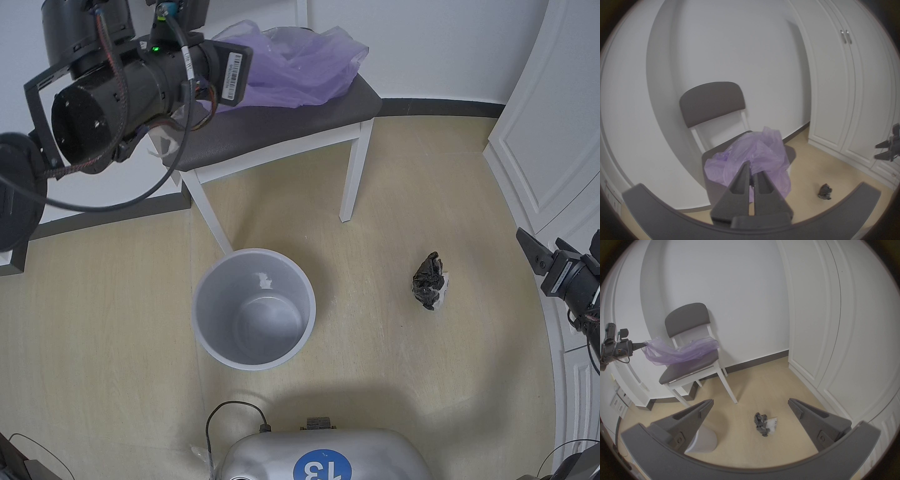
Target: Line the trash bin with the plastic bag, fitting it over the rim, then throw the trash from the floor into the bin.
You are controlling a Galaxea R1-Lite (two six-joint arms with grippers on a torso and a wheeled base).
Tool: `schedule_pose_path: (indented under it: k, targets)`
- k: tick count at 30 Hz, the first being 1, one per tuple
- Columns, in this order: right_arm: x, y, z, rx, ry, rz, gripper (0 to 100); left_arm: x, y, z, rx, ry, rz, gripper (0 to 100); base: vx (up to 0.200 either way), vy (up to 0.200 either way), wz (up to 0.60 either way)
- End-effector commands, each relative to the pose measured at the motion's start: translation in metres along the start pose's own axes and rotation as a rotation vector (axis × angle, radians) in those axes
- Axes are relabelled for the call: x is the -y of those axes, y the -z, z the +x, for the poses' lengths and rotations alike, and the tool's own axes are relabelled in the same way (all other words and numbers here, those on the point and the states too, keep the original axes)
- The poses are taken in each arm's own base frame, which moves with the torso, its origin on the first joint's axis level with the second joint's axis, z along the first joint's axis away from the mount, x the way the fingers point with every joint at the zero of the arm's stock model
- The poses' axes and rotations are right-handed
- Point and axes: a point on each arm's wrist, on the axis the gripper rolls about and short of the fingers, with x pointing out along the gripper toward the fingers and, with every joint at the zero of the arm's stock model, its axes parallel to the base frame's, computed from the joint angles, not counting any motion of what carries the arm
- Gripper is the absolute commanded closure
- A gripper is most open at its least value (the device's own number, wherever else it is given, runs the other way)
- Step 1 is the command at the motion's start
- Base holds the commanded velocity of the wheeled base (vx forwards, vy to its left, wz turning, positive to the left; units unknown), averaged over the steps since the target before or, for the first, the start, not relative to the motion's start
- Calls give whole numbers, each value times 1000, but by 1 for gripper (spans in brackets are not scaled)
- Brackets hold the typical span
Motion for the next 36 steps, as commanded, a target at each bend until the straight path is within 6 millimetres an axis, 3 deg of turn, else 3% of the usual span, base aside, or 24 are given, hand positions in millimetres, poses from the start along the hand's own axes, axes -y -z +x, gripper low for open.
schedule_pose_path:
  k: [1, 5, 9, 15, 27, 36]
  targets:
    - [-15, 30, 15, -69, -23, 12, 0, 26, -23, -20, 34, 119, -17, 100, 0, 0, 0]
    - [-26, 41, 26, -26, -15, 51, 0, 44, -37, -32, 63, 169, -48, 100, 0, 0, 0]
    - [-26, 42, 24, 1, -34, 64, 0, 56, -46, -48, 81, 194, -73, 100, 0, 0, 0]
    - [-26, 41, 25, 6, -30, 64, 0, 60, -60, -71, 98, 211, -100, 100, 0, 0, 0]
    - [-15, 39, 27, 6, -33, 59, 0, 52, -49, -82, 81, 225, -76, 100, 0, 0, 0]
    - [-24, 66, 22, -121, -101, 81, 0, 55, -53, -80, 108, 223, -95, 100, 0, 0, 0]
